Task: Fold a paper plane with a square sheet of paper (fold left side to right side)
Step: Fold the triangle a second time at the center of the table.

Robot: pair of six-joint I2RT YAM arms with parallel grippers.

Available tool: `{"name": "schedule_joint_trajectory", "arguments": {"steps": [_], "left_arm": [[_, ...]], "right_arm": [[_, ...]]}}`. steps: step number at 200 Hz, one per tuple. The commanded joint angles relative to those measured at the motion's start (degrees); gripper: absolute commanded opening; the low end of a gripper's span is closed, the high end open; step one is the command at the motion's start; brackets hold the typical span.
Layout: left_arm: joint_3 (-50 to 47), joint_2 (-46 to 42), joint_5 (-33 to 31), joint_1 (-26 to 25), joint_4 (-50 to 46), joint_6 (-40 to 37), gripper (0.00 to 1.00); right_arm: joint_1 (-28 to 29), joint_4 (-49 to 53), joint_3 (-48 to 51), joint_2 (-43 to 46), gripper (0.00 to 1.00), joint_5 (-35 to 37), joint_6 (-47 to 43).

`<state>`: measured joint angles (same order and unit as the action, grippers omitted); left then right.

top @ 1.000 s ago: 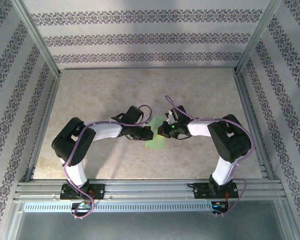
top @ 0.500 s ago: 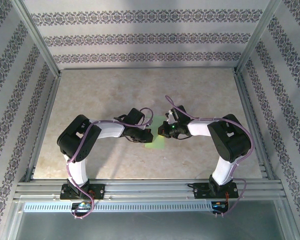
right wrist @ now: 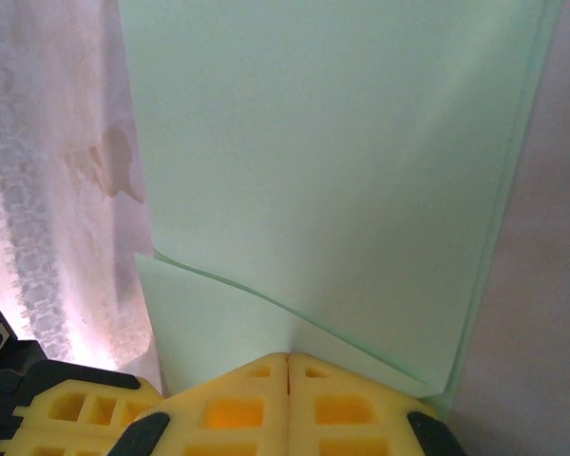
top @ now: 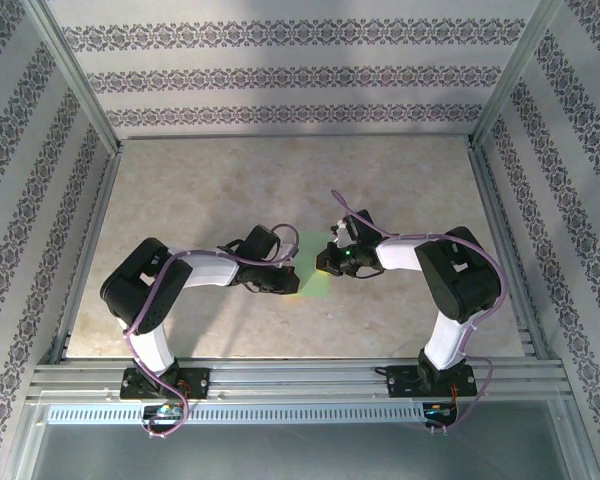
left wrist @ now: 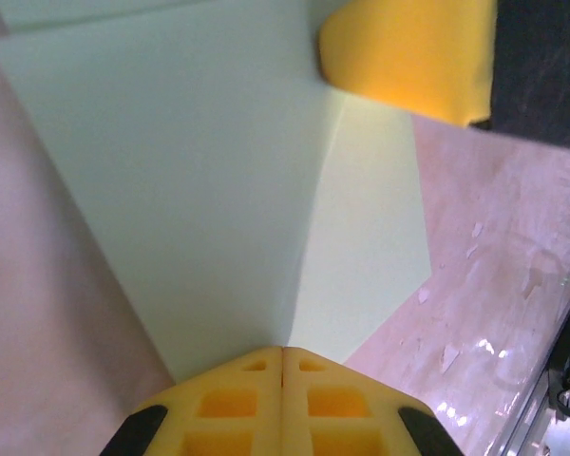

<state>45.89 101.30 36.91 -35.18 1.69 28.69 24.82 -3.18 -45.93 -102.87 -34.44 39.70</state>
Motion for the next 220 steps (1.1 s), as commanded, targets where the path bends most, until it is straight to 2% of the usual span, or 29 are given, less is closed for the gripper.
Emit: {"name": "schedule_joint_trajectory", "arguments": {"steps": [1,101,127,155,174,220], "left_arm": [[-3.5,-0.7,0.0,-0.4,-5.3,-1.4,0.06],[-4.9,-4.7,-1.5,-0.5,-6.5,-2.2,0.06],[-4.2,-8.0,-1.2,0.5,-5.9,-1.1,0.14],[-3.8,-12.4,-1.0,3.0,-4.7,0.2,0.31],[-3.0,-13.6,-0.4,5.4,-4.2,0.5,0.41],[0.1,-10.8,1.1,8.6,-1.7,0.7,0.54]], "right_arm": [[-1.9,6.5,1.1,-2.1,0.0,5.8,-2.3],[-1.2,7.8,-2.1,-1.3,0.0,4.6,-2.6],[-0.8,7.6,-4.6,0.6,0.0,2.8,-2.1],[-1.4,8.0,-6.3,5.1,0.19,2.9,-2.1],[-2.5,9.3,-5.6,9.0,0.29,4.6,-2.8],[-6.7,12.3,0.0,21.0,0.51,9.3,-5.7]]}}
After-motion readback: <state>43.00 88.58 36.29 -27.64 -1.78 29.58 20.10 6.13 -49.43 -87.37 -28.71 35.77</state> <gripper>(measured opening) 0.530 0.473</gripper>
